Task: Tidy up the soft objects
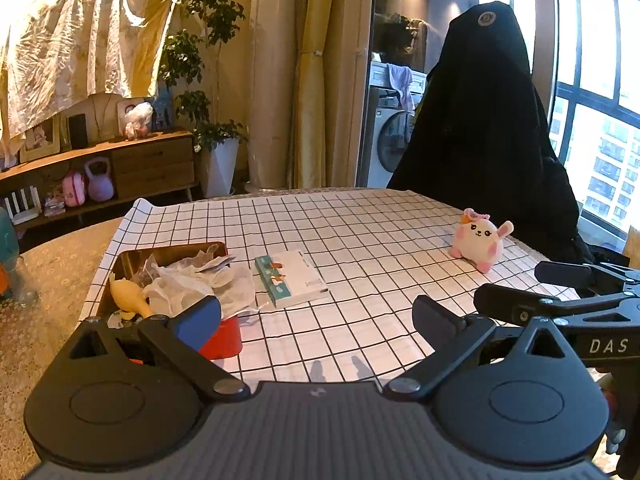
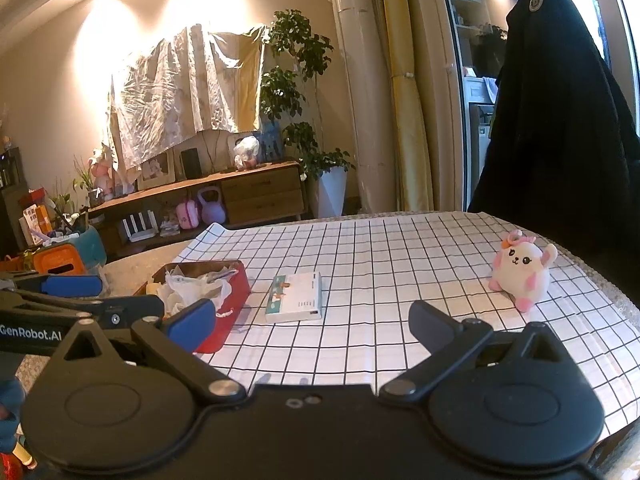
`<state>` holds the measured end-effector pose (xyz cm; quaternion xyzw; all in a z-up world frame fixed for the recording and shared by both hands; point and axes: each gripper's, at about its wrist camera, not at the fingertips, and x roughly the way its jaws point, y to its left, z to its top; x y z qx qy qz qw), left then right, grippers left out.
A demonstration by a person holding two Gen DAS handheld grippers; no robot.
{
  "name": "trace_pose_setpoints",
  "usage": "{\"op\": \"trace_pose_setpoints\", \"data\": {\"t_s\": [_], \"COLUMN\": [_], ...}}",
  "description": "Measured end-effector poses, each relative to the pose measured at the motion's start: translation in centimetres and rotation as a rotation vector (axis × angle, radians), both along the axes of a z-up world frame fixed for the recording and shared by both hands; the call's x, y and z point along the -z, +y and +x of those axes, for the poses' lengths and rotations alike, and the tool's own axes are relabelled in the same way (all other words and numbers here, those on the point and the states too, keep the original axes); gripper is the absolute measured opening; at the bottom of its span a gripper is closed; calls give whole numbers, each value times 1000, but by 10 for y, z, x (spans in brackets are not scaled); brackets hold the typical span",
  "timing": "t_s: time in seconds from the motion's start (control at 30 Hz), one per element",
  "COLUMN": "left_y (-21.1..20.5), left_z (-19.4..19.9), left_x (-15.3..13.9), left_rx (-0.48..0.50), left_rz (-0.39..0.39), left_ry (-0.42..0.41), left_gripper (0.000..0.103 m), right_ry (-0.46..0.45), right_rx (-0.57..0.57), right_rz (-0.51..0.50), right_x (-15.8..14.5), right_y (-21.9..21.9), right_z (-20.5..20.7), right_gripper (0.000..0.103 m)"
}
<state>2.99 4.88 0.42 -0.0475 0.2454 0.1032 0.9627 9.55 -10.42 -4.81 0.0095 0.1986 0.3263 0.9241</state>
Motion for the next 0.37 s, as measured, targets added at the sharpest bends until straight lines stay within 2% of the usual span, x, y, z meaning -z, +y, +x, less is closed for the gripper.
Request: {"op": "trace_pose_setpoints", "data": {"t_s": [0.37], "left_y": [4], "left_z": [4], "left_x": [3], "left_rx": [-5], "left_rz": [-28], "left_ry": [23], "left_gripper": [102], "right_ry": [12], "right_rx": [-10], "right_rz": [-8], "right_x": [1], "right_y": [4], "right_z": [2], "right_gripper": [103]}}
